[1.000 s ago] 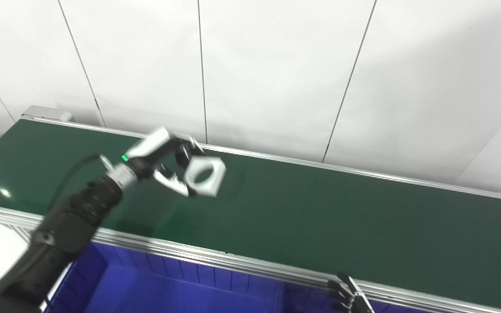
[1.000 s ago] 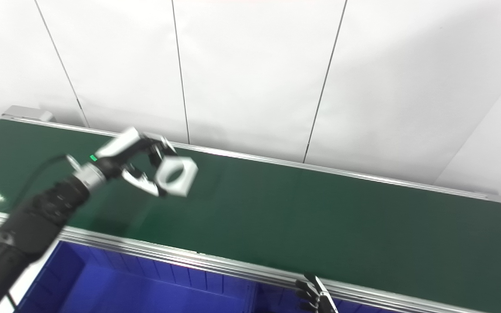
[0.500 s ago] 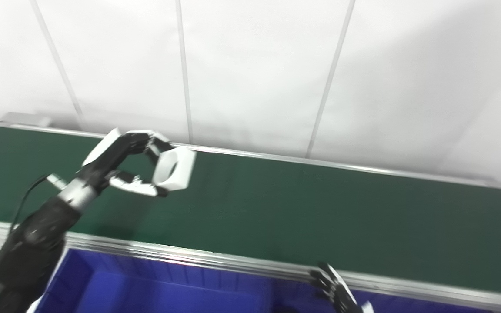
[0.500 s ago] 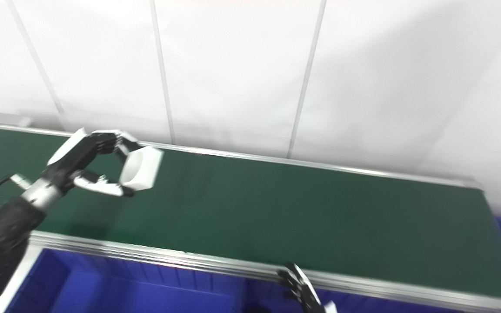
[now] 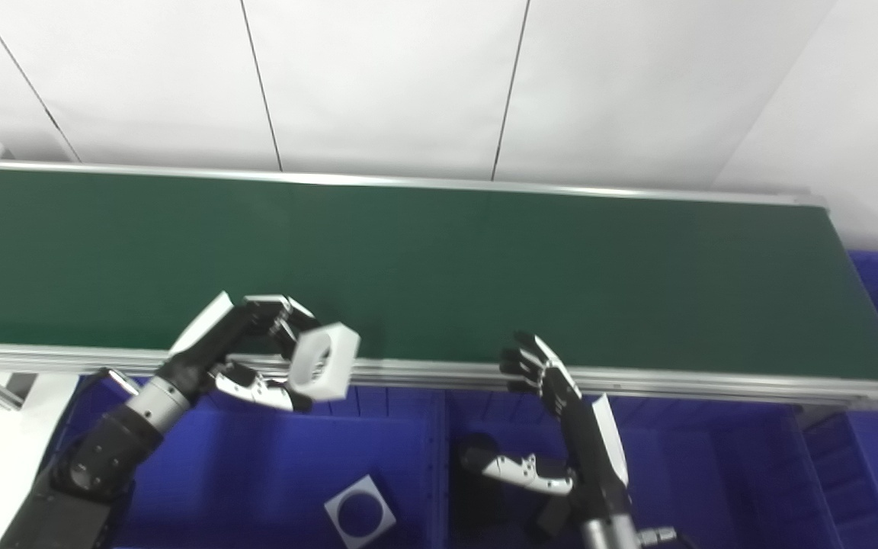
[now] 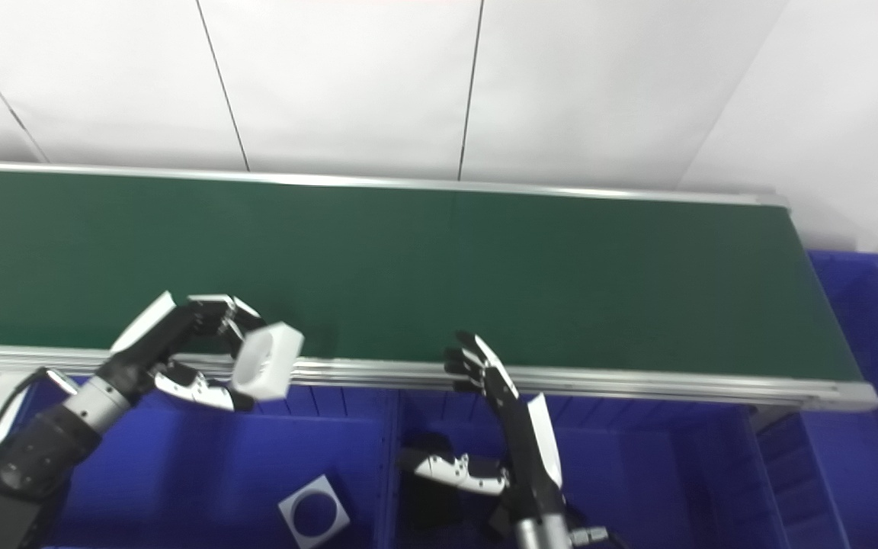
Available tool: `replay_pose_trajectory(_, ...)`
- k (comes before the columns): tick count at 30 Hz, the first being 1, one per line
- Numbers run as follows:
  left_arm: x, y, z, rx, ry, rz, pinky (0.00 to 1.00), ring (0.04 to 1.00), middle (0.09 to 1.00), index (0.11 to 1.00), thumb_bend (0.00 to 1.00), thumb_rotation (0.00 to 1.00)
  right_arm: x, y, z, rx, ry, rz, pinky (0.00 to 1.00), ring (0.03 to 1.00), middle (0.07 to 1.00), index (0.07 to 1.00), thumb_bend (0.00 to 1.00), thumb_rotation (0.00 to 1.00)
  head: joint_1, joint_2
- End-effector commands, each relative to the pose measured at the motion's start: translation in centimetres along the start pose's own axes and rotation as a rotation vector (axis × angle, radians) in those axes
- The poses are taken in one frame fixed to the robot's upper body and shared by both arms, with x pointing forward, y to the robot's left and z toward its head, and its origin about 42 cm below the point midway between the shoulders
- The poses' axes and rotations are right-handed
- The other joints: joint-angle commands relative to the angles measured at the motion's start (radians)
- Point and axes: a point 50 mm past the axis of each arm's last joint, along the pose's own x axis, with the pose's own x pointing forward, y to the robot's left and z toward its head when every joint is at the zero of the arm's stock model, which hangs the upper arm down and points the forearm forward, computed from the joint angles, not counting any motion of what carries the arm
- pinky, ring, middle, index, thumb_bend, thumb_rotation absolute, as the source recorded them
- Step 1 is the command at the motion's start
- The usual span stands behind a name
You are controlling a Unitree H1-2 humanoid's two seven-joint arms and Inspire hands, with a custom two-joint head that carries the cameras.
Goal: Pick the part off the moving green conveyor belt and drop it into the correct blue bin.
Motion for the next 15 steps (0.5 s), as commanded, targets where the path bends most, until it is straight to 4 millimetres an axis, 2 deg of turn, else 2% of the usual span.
replay_pose_trajectory(1,0.2,-0.2,1.0,0.012,-0.054,0.038,0.43,0.425,0.484,0.539,0.5,0.0,0.4,-0.1,1.2,0.012,-0.03,-0.023,0.69,0.771,0.808,0.892,0.83,0.26,0.001,0.0)
replay_pose_trajectory(6,-0.6,-3.2,1.0,0.086,-0.031,-0.057,0.45,0.435,0.495,0.53,0.5,0.0,0.3,-0.1,1.4,0.007,-0.026,-0.028,0.69,0.771,0.807,0.89,0.83,0.26,-0.007,0.008)
replay_pose_trajectory(15,-0.9,-4.7,1.2,0.312,0.068,-0.233,0.41,0.403,0.49,0.551,0.49,0.0,-0.1,-0.2,1.7,0.0,-0.007,-0.046,0.69,0.768,0.805,0.887,0.84,0.27,0.005,0.009)
